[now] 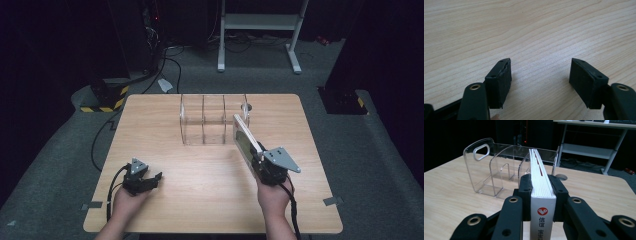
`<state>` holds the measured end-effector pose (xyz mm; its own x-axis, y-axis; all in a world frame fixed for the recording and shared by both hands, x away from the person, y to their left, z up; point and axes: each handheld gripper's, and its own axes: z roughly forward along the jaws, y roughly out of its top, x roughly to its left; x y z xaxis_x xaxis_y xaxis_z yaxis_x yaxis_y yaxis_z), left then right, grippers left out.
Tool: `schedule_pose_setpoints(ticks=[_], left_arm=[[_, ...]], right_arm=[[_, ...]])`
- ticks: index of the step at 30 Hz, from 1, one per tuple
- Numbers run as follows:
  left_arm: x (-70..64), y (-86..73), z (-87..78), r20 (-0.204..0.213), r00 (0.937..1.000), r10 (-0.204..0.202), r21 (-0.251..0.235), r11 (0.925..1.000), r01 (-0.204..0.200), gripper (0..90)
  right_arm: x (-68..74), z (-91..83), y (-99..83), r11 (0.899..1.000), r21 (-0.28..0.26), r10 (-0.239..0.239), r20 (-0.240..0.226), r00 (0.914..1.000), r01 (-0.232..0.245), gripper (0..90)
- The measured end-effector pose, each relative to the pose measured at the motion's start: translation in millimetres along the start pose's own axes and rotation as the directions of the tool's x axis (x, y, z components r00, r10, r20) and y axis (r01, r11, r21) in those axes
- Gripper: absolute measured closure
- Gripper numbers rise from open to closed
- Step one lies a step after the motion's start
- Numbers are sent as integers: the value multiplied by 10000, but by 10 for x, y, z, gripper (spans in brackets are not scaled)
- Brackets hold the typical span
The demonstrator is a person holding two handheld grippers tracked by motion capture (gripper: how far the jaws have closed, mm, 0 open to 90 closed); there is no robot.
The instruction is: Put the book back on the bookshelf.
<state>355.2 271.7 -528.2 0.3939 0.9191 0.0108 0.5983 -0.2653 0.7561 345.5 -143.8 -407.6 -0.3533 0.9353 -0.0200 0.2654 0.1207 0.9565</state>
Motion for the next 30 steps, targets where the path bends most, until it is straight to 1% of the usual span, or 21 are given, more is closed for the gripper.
schedule_pose_setpoints(ticks=[8, 12, 17, 21, 30], left_arm=[[1, 0, -1, 3, 10000, 23, 21, 10000, -23, 342], [1, 0, -1, 5, 10000, 18, 21, 10000, -18, 342], [-4, -1, -1, 41, 10000, -16, 16, 10000, 16, 342], [-3, -1, -1, 41, 10000, -14, 18, 10000, 14, 343], [-4, -3, -5, 41, 10000, 5, 23, 10000, -6, 342]], right_arm=[[-38, 369, 13, 9999, 98, 108, 265, 9996, -111, 754], [-63, 516, 34, 9998, 148, 155, 401, 9991, -161, 754], [-35, 681, 88, 10000, 73, 52, 619, 9981, -57, 754], [6, 819, 128, 9999, 120, -40, 685, 9976, 31, 754], [59, 1044, 204, 9999, 46, -167, 870, 9961, 163, 754]])
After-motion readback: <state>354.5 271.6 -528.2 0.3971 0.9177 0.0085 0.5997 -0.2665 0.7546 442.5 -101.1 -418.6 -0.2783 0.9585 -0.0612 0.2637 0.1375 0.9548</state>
